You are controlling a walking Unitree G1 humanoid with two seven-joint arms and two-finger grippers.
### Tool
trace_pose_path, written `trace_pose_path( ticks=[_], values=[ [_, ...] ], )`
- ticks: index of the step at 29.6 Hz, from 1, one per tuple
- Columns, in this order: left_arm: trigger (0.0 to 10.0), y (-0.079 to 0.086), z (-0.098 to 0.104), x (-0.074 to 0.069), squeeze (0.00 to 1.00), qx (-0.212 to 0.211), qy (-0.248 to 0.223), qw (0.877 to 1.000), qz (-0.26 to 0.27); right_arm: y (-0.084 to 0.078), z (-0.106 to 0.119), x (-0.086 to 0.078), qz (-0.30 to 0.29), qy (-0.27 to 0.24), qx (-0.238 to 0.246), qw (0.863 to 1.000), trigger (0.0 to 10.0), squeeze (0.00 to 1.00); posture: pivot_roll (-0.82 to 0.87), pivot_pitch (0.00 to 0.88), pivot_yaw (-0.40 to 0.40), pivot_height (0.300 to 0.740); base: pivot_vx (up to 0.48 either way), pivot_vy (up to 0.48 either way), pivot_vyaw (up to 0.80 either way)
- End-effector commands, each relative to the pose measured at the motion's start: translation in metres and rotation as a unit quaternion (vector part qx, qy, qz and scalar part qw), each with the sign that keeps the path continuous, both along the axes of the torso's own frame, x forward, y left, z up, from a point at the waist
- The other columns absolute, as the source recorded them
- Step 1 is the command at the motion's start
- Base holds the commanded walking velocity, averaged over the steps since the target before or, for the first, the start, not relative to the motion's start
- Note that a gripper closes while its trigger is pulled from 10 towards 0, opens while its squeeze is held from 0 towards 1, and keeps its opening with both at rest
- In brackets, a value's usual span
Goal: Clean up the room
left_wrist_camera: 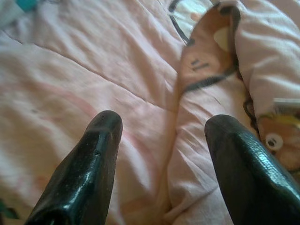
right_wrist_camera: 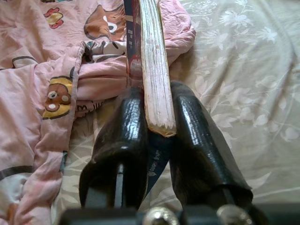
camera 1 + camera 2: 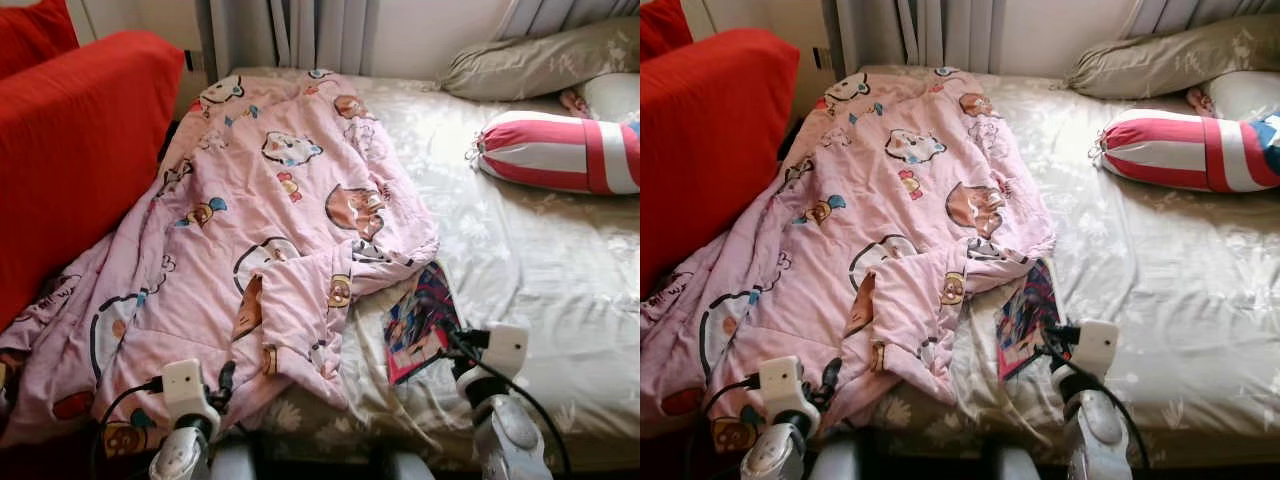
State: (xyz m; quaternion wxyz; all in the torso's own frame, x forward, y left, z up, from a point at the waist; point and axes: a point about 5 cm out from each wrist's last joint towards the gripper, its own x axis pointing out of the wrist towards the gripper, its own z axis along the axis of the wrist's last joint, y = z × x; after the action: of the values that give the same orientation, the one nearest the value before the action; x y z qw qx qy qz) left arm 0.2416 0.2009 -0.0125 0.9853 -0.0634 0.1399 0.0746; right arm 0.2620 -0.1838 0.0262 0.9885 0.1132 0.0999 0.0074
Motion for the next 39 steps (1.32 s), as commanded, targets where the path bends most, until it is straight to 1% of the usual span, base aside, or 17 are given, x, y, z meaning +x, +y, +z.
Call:
trace_pose_path(
  ticks=[1, 5, 6, 9, 16, 19, 20, 22, 25, 26, 27, 29, 31, 35, 39],
  values=[
    [10.0, 0.0, -0.004, -0.005, 0.0, 0.0, 0.007, 1.0, 0.003, -0.008, 0.008, 0.004, -0.005, -0.019, -0.01, 1.0, 10.0, 0.0, 0.09, 0.0, -0.096, 0.69, 0.0, 0.0, 0.0],
    [10.0, 0.0, -0.005, -0.006, 0.0, 0.0, 0.007, 1.0, 0.003, -0.009, 0.008, 0.005, -0.004, -0.017, -0.012, 1.0, 10.0, 0.0, 0.1, 0.0, -0.097, 0.715, 0.0, 0.0, 0.0],
    [10.0, 0.0, -0.006, -0.007, 0.0, 0.0, 0.01, 1.0, 0.004, -0.01, 0.009, 0.006, -0.007, -0.019, -0.013, 1.0, 10.0, 0.0, 0.1, 0.0, -0.097, 0.73, 0.0, 0.0, 0.0],
    [10.0, -0.001, -0.009, -0.008, 0.0, -0.002, 0.019, 1.0, 0.004, -0.011, 0.009, 0.008, -0.008, -0.019, -0.014, 1.0, 10.0, 0.0, 0.09, 0.0, -0.1, 0.74, 0.0, 0.0, 0.0],
    [10.0, -0.005, -0.015, -0.011, 0.0, -0.01, 0.032, 0.999, 0.008, -0.016, 0.007, 0.009, -0.013, -0.012, -0.026, 0.999, 10.0, 0.0, 0.09, 0.0, -0.105, 0.74, 0.0, 0.0, 0.0],
    [10.0, -0.006, -0.021, -0.016, 0.0, -0.007, 0.054, 0.999, -0.002, -0.018, 0.006, 0.01, -0.024, -0.013, -0.031, 0.999, 10.0, 0.0, 0.1, 0.0, -0.104, 0.74, 0.0, 0.0, 0.0],
    [10.0, -0.009, -0.025, -0.019, 0.0, 0.002, 0.068, 0.998, -0.019, -0.018, 0.005, 0.011, -0.026, -0.011, -0.028, 0.999, 10.0, 0.0, 0.1, 0.0, -0.104, 0.74, 0.0, 0.0, 0.0],
    [10.0, -0.01, -0.029, -0.022, 0.0, 0.011, 0.082, 0.996, -0.034, -0.017, 0.005, 0.012, -0.026, -0.011, -0.025, 0.999, 10.0, 0.0, 0.1, 0.0, -0.103, 0.74, 0.0, 0.0, 0.0],
    [10.0, -0.01, -0.038, -0.03, 0.0, 0.01, 0.116, 0.993, -0.035, -0.015, 0.004, 0.014, -0.029, -0.011, -0.023, 0.999, 10.0, 0.0, 0.1, 0.0, -0.102, 0.74, 0.0, 0.0, 0.0],
    [10.0, -0.011, -0.039, -0.031, 0.0, 0.011, 0.121, 0.992, -0.036, -0.016, 0.005, 0.014, -0.031, -0.012, -0.021, 0.999, 10.0, 0.0, 0.1, 0.0, -0.102, 0.74, 0.0, 0.0, 0.0],
    [10.0, -0.01, -0.042, -0.034, 0.0, 0.022, 0.13, 0.99, -0.041, -0.016, 0.002, 0.014, -0.039, 0.0, -0.024, 0.999, 10.0, 0.0, 0.1, 0.0, -0.1, 0.74, 0.0, 0.0, 0.0],
    [10.0, -0.009, -0.043, -0.036, 0.0, 0.025, 0.135, 0.99, -0.038, -0.016, 0.001, 0.015, -0.041, 0.002, -0.023, 0.999, 10.0, 0.0, 0.1, 0.0, -0.098, 0.74, 0.0, -0.277, -0.68],
    [10.0, -0.008, -0.045, -0.039, 0.0, 0.026, 0.142, 0.989, -0.034, -0.019, -0.003, 0.014, -0.048, 0.015, -0.026, 0.998, 10.0, 0.0, 0.1, 0.0, -0.097, 0.74, 0.0, -0.448, -0.71],
    [10.0, -0.008, -0.046, -0.039, 0.0, 0.025, 0.143, 0.989, -0.036, -0.021, -0.002, 0.013, -0.053, 0.008, -0.024, 0.998, 10.0, 0.0, 0.1, 0.0, -0.1, 0.74, 0.0, -0.478, -0.69],
    [10.0, -0.009, -0.046, -0.038, 0.0, 0.029, 0.143, 0.988, -0.039, -0.022, -0.001, 0.013, -0.059, 0.003, -0.035, 0.998, 10.0, 0.0, 0.1, 0.0, -0.103, 0.74, 0.0, -0.474, 0.0]
  ],
)
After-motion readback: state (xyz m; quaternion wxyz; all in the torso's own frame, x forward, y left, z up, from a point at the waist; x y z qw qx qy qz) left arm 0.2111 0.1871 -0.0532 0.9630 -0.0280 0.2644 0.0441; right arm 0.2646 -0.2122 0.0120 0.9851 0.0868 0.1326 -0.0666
